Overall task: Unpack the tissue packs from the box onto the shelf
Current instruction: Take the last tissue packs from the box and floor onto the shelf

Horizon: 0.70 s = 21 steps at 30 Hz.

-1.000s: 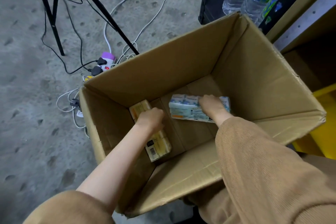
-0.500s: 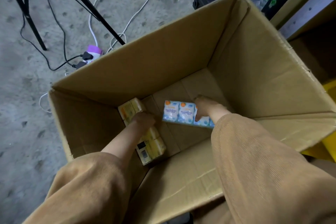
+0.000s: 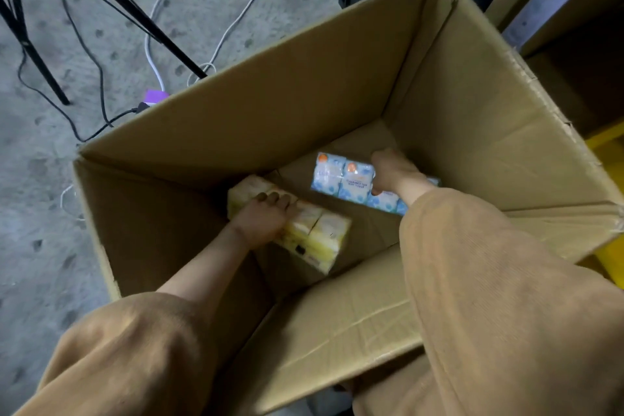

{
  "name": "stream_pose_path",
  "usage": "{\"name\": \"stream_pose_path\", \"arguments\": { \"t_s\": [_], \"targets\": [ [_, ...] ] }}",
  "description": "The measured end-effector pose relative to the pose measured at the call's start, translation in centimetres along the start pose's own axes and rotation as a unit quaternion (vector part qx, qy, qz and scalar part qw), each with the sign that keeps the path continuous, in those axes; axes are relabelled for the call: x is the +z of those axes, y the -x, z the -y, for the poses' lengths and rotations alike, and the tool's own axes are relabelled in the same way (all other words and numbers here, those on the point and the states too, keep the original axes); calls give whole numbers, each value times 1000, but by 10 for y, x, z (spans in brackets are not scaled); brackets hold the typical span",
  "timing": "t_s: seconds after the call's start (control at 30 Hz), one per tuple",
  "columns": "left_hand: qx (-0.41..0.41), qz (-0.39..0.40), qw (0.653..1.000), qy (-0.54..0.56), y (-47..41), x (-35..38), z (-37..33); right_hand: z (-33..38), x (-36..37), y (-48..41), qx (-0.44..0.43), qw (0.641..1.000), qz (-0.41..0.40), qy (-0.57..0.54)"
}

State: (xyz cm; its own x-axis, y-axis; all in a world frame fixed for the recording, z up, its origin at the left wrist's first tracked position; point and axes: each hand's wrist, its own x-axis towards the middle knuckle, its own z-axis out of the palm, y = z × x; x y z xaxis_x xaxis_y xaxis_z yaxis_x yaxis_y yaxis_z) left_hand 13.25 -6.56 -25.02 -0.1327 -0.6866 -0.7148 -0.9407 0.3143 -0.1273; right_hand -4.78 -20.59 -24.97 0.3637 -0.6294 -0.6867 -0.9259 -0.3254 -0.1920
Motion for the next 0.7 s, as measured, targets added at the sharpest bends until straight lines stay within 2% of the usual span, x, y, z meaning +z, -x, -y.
{"name": "stream_pose_path", "arguments": {
  "t_s": [0.07,0.1,0.2,0.27,0.33,0.43,0.47,0.53,0.63,0.7],
  "targets": [
    [-34,-125,991,27,-2,-3,-17,-4,-2,0,8,1000,-7,-7],
    [-49,-153,986,38,-4,-5,-24,-5,-2,-1,10,1000,-9,-11],
    [-30,-80,995,52,-10,5,-45,-6,1,-2,15,1000,-12,-21],
    [-11,-113,992,48,-10,8,-52,-6,3,-4,16,999,-11,-29],
    [-11,-108,993,46,-7,7,-53,-7,4,-7,8,999,-3,-34],
    [33,-4,996,80,-13,15,-45,-8,7,-13,-6,999,20,-37],
    [39,19,994,101,-15,12,-42,-9,9,-14,-9,999,27,-39],
    [48,13,983,175,-19,12,-36,-12,11,-17,-16,998,39,-52],
    [-6,-16,947,321,-23,9,-29,-16,10,-20,-7,995,45,-89],
    [-27,-24,929,369,-28,6,-24,-19,11,-23,-2,993,47,-111]
  ]
}}
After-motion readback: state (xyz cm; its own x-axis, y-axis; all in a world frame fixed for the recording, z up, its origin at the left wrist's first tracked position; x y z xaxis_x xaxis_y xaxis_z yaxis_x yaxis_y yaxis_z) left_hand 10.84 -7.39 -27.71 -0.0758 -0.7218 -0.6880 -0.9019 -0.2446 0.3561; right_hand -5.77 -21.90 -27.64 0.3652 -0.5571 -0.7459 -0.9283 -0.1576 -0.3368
